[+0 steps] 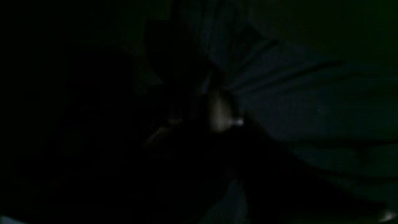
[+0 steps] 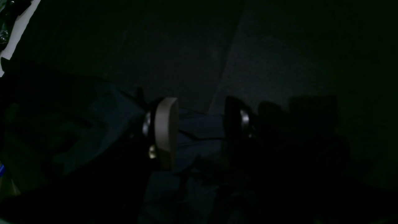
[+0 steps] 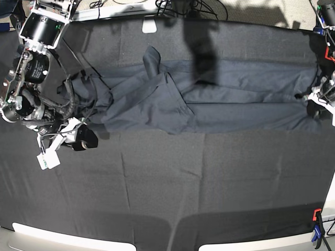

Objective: Layout the t-shirt on the table in an organized manner, then fold the t-shirt properly
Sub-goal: 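Grasp the hem end with the left gripper while the right holds the collar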

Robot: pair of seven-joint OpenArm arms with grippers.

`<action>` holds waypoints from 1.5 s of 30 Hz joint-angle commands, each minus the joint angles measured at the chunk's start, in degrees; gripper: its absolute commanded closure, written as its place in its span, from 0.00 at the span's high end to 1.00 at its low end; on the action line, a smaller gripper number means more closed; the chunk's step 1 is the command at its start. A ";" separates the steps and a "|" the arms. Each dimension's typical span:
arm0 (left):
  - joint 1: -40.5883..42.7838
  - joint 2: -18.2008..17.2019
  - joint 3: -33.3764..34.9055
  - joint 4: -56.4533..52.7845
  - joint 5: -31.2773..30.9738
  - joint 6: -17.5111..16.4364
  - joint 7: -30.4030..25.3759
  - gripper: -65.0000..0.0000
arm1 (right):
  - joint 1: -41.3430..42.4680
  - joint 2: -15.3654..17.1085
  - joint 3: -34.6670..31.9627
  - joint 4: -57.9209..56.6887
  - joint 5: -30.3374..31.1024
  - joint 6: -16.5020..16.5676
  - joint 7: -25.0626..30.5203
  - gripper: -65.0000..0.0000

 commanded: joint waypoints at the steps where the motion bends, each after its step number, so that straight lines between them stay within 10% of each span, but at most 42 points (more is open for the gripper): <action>1: -0.61 -1.42 -0.66 1.18 0.52 0.24 -0.90 0.40 | 1.14 0.79 0.15 1.16 1.46 0.61 0.96 0.37; 12: -0.59 -0.04 -0.63 -2.45 1.31 1.81 -0.81 0.45 | 1.14 0.79 0.15 1.16 1.46 0.61 0.96 0.37; 21: -0.66 -0.42 -0.66 -8.48 -13.62 -10.64 7.23 0.45 | 1.16 0.79 0.15 1.16 1.46 0.61 0.98 0.37; 26: -0.63 -2.08 -0.68 -8.13 -19.19 -11.31 11.63 0.45 | 1.16 0.79 0.15 1.16 1.46 0.61 0.98 0.37; 33: -0.61 -5.07 -0.70 -8.13 -18.91 -11.31 12.07 0.00 | 1.14 0.79 0.15 1.16 1.46 0.61 0.98 0.37; 45: -0.74 -5.73 -4.33 -6.49 -18.36 -10.34 8.90 0.00 | 1.29 1.27 0.28 1.16 1.44 0.61 0.98 0.37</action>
